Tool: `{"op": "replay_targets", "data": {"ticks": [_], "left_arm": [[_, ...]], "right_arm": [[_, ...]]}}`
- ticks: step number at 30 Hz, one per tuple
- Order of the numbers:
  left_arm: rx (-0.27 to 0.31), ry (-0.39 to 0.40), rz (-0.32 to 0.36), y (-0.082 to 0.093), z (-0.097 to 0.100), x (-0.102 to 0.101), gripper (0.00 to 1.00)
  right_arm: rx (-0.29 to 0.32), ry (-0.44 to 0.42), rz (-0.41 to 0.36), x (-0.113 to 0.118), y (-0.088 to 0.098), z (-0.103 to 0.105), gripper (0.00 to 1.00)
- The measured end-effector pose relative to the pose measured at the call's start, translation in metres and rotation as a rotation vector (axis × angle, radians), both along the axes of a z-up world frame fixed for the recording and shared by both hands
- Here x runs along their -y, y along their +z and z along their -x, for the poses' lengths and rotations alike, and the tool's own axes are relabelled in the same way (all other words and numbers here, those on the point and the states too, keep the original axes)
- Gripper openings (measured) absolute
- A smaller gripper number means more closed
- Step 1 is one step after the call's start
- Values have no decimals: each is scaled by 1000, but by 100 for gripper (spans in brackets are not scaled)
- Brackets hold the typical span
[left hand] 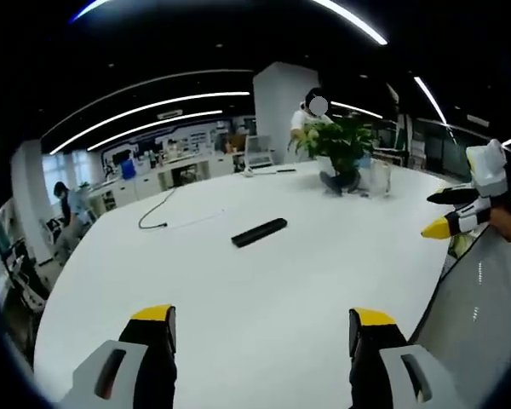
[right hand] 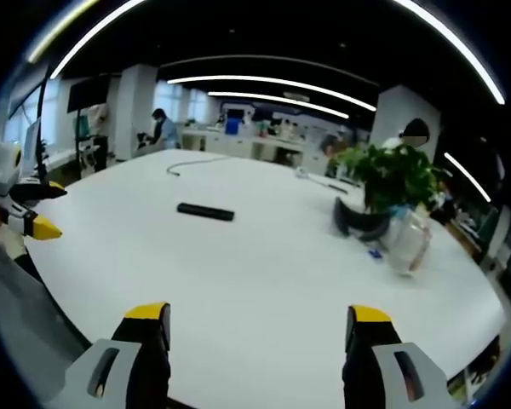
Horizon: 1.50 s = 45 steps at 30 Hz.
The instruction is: Press the specified remote control buttons in sequence, fully releasing each button before pressing the next.
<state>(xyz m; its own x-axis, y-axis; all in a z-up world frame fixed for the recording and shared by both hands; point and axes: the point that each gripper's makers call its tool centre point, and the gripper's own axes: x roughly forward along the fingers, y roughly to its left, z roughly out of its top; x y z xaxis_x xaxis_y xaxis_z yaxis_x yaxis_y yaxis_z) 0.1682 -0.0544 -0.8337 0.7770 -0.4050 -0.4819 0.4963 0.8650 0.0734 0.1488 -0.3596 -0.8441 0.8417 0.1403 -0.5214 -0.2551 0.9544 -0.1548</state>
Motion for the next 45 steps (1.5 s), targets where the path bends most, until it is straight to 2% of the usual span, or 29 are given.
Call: {"op": "replay_targets", "data": {"ticks": [7,13,16,26,32,41,45], "left_arm": [[-25,-66,-69,-1,-21,5,82],[-73,-154,-99,0,-40,20,71],[-40,-181,-112,5,-55,28,70],[-49,-288,-202,3,-103,45,68],[-74,-339,-229,-2,-123,54,68],[-112,-426,-300,-16,-162,71,68],[-137,-449,-284,-22,-174,80,68]], "right_arm": [[-3,-2,2,1,-1,0,83],[-13,6,9,0,-3,0,81],[-19,6,17,0,-4,1,80],[-42,9,19,0,-8,2,76],[-51,-7,22,2,-9,3,67],[-129,9,-10,-2,-19,9,42],[-148,13,2,-3,-22,10,34]]}}
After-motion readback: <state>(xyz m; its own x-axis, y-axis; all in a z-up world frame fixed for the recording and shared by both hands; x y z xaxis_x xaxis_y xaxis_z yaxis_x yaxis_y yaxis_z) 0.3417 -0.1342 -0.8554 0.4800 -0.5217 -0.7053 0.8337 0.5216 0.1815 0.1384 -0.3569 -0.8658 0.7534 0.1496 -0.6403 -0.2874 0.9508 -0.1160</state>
